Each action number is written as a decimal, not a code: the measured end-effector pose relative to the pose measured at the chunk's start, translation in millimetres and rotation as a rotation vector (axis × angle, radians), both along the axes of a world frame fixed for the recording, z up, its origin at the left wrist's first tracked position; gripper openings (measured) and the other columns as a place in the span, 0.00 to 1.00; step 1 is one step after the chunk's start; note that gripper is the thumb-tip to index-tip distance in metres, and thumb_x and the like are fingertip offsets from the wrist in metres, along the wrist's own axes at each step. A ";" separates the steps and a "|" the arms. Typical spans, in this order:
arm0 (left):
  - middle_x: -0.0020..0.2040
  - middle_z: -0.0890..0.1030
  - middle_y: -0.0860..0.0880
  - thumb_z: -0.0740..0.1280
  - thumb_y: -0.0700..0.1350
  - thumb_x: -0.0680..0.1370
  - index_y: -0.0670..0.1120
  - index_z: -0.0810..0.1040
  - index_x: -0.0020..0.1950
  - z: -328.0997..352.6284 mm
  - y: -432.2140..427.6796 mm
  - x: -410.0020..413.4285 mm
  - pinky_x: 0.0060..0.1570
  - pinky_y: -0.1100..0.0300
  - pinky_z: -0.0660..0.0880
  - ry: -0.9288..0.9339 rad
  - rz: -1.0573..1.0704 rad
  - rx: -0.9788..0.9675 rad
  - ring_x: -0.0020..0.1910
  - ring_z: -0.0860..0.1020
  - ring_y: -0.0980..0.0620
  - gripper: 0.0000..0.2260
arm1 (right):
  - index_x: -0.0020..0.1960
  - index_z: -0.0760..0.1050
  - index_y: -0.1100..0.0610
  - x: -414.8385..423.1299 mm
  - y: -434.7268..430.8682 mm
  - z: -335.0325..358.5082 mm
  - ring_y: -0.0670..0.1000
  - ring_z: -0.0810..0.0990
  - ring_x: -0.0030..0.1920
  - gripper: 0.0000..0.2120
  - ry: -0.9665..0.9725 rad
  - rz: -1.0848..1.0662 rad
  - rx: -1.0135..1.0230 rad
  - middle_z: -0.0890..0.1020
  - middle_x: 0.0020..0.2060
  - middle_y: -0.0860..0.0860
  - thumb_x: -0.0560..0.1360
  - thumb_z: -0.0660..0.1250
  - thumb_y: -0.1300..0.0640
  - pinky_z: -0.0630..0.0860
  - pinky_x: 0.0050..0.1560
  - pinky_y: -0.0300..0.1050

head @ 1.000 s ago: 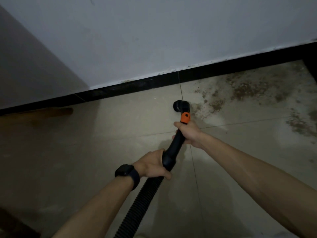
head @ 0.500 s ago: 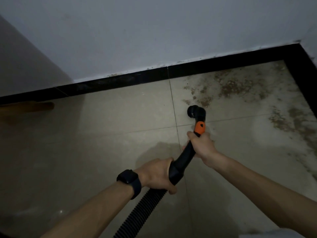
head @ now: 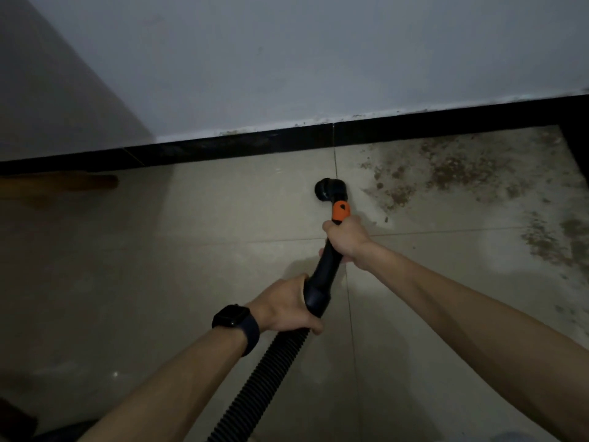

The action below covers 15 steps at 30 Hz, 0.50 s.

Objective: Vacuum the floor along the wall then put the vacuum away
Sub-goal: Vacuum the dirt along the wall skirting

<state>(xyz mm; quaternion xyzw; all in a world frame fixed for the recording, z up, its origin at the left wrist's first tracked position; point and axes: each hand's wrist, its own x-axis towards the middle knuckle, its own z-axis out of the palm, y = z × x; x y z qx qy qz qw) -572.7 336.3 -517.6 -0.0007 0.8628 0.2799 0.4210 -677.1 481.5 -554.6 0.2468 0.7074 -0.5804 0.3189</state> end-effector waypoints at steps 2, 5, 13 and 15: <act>0.49 0.80 0.54 0.79 0.52 0.64 0.52 0.72 0.54 -1.8 -9.4 12.6 0.47 0.56 0.80 -0.023 0.027 -0.004 0.47 0.79 0.54 0.24 | 0.69 0.58 0.61 9.5 -11.9 -3.1 0.62 0.86 0.44 0.20 0.002 0.037 0.030 0.79 0.54 0.62 0.83 0.62 0.54 0.85 0.41 0.58; 0.50 0.80 0.54 0.79 0.52 0.63 0.53 0.73 0.55 -4.9 -19.0 27.7 0.50 0.53 0.81 -0.061 0.071 0.001 0.47 0.80 0.54 0.24 | 0.70 0.57 0.62 21.0 -23.4 -8.2 0.65 0.85 0.48 0.23 0.008 0.081 0.039 0.79 0.55 0.62 0.82 0.63 0.54 0.84 0.48 0.64; 0.47 0.78 0.53 0.78 0.53 0.65 0.52 0.71 0.52 3.7 24.6 -11.3 0.42 0.59 0.76 0.001 -0.031 -0.011 0.44 0.77 0.54 0.22 | 0.67 0.68 0.63 -7.8 24.3 -4.0 0.54 0.86 0.31 0.18 0.013 -0.041 0.057 0.81 0.46 0.58 0.82 0.63 0.54 0.79 0.27 0.44; 0.47 0.78 0.53 0.78 0.52 0.66 0.52 0.71 0.53 4.3 36.9 -18.5 0.42 0.59 0.76 0.003 -0.057 0.002 0.45 0.77 0.53 0.22 | 0.67 0.69 0.63 -10.9 40.7 -5.4 0.53 0.86 0.30 0.17 0.010 -0.073 0.073 0.81 0.45 0.58 0.82 0.63 0.54 0.78 0.25 0.42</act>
